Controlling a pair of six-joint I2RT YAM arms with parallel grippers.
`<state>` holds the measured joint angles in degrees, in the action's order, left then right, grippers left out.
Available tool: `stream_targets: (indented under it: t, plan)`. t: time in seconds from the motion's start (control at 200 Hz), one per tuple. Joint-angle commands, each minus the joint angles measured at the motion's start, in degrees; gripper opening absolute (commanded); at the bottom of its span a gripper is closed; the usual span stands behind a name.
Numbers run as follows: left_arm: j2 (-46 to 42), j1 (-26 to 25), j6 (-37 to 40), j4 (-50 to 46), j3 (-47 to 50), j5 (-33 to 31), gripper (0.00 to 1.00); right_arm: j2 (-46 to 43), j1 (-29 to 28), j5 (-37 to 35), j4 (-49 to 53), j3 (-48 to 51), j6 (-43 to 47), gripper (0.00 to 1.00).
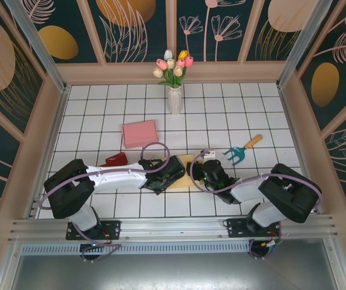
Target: Fold the paper box
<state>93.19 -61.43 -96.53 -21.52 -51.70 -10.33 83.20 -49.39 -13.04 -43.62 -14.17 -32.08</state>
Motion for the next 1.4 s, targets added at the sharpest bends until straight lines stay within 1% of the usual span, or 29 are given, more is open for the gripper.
stream_targets:
  t: [0.0, 0.13, 0.295, 0.821, 1.066, 1.396]
  plan:
    - [1.81, -0.18, -1.45, 0.23, 2.29, -1.29, 0.84, 0.72, -0.71, 0.11, 6.26, 2.31, -0.47, 0.43]
    - [2.39, -0.14, -1.47, 0.25, 2.70, -1.44, 0.83, -1.11, -1.74, -0.18, 7.33, 2.29, -0.53, 0.44]
    - [2.55, -0.18, -1.71, 0.51, 3.76, -1.80, 0.83, -5.13, -3.80, -2.45, 11.57, 1.22, -0.18, 0.44]
    - [2.59, -0.13, -1.82, 0.79, 5.08, -2.11, 0.83, -22.87, -11.38, -8.89, 27.09, 0.66, -1.18, 0.44]
    - [2.68, -0.18, -1.73, 0.51, 5.47, -2.15, 0.83, -25.87, -11.70, -8.66, 26.63, 4.85, -2.95, 0.45]
    - [2.79, -0.17, -1.73, 0.34, 6.34, -2.31, 0.83, -25.32, -11.70, -6.95, 23.61, 7.52, -4.03, 0.45]
